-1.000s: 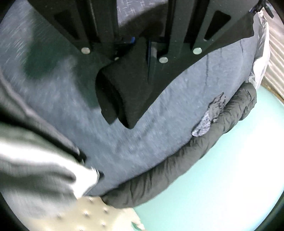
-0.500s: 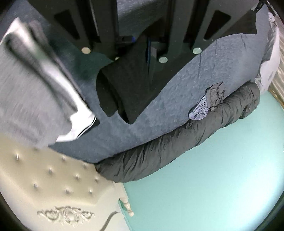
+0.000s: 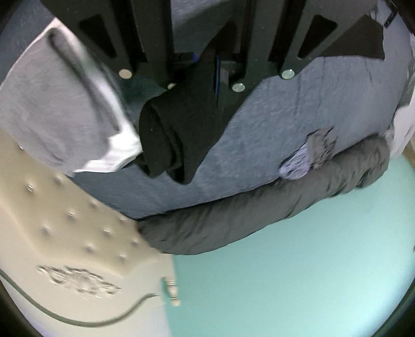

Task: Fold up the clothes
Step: 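Grasp the hoodie end with the right tool and lift it, then lift the black hoodie end with the right tool and fold it over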

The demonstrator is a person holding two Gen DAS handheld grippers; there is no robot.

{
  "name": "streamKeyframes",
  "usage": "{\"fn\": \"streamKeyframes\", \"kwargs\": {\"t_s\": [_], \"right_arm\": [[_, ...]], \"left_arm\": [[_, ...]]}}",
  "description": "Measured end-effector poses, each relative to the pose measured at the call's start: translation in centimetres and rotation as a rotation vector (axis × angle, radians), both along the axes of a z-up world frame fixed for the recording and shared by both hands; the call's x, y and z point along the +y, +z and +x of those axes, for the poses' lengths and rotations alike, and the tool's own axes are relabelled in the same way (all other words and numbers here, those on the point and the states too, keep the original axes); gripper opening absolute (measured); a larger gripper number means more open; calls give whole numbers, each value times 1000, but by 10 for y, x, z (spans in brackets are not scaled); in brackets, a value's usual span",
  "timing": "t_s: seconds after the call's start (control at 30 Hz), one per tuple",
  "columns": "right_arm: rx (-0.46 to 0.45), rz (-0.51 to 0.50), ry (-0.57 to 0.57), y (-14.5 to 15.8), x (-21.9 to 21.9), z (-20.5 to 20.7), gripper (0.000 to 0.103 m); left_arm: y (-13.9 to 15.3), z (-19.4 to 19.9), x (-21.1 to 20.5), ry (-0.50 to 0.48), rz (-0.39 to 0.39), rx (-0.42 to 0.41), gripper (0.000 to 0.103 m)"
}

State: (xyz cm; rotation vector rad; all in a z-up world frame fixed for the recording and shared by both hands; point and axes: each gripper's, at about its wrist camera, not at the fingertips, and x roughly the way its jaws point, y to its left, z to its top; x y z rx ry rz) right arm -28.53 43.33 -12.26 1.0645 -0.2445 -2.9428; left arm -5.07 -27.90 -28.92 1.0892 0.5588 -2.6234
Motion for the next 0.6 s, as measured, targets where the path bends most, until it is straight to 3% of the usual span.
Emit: {"fn": "streamKeyframes", "kwargs": {"t_s": [0.3,0.6], "right_arm": [[-23,40,280,-4,-166,-4,8],[-64,65,485,-29,-320,5,8]], "left_arm": [[-4,2,-10,12,-9,-9,50],[-5,4,-21,18,-6,-6,50]]}}
